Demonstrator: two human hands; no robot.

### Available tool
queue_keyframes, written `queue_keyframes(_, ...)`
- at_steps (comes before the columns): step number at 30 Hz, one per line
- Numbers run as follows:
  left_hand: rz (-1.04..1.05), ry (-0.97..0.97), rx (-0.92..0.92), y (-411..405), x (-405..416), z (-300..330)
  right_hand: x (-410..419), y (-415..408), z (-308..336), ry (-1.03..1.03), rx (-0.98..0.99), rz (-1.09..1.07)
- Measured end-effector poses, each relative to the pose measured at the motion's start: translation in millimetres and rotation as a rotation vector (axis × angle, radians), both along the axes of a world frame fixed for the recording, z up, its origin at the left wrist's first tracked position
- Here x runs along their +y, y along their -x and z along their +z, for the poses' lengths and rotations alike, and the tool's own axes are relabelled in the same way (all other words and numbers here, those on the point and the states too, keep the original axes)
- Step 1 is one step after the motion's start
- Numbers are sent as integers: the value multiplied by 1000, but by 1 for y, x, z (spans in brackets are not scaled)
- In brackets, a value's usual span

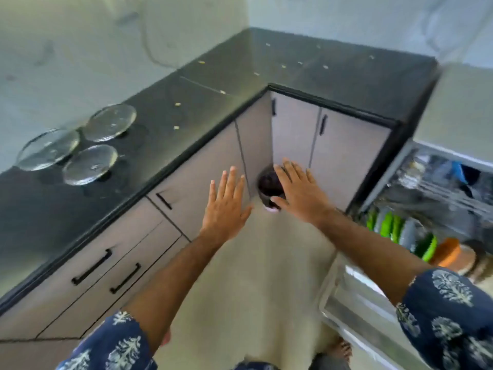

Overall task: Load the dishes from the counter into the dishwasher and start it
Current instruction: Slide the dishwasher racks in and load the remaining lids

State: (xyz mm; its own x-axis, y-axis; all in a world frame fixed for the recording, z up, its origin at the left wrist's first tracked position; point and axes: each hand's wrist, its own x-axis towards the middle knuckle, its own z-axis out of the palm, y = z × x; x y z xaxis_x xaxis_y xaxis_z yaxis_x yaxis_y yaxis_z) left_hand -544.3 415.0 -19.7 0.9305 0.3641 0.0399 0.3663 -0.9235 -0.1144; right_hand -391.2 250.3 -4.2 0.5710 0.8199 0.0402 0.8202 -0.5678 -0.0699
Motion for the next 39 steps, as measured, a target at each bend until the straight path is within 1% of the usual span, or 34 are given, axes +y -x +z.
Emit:
queue_keyframes(4, 168, -52, -50, 64, 82, 26, 89, 34, 36, -5, -78, 154)
queue_keyframes(10, 390, -30, -132, 128, 187, 47, 216, 67, 58, -35, -38, 378)
queue_keyframes(13, 484, 7, -172, 148, 227, 46, 276, 73, 58, -42, 7, 466)
queue_keyframes(16, 589, 105, -217, 163, 264, 43, 337, 71, 58, -42, 49, 536)
queue_keyframes(18, 665, 212, -315, 170, 289, 42, 375, 69, 60, -47, 149, 545)
queue_keyframes(20, 717, 308, -406, 176, 310, 43, 406, 67, 61, -37, 313, 545)
queue_keyframes(22, 783, 373, -465, 178, 327, 42, 434, 64, 59, -10, 437, 546)
queue_keyframes(26, 959, 532, -555, 180, 355, 30, 485, 62, 45, 2, 608, 488)
queue_keyframes(29, 1056, 663, -590, 183, 380, 15, 520, 63, 28, 68, 766, 419)
queue_keyframes(31, 1138, 752, -642, 184, 403, 7, 544, 63, 15, 122, 811, 355)
queue_keyframes(33, 1199, 775, -669, 185, 428, -3, 566, 66, 3, 136, 863, 280)
queue_keyframes(36, 1238, 848, -727, 183, 464, -13, 591, 76, -10, 91, 1092, 117)
queue_keyframes(39, 1210, 1051, -757, 180, 499, -20, 607, 85, -18, 53, 1293, -35)
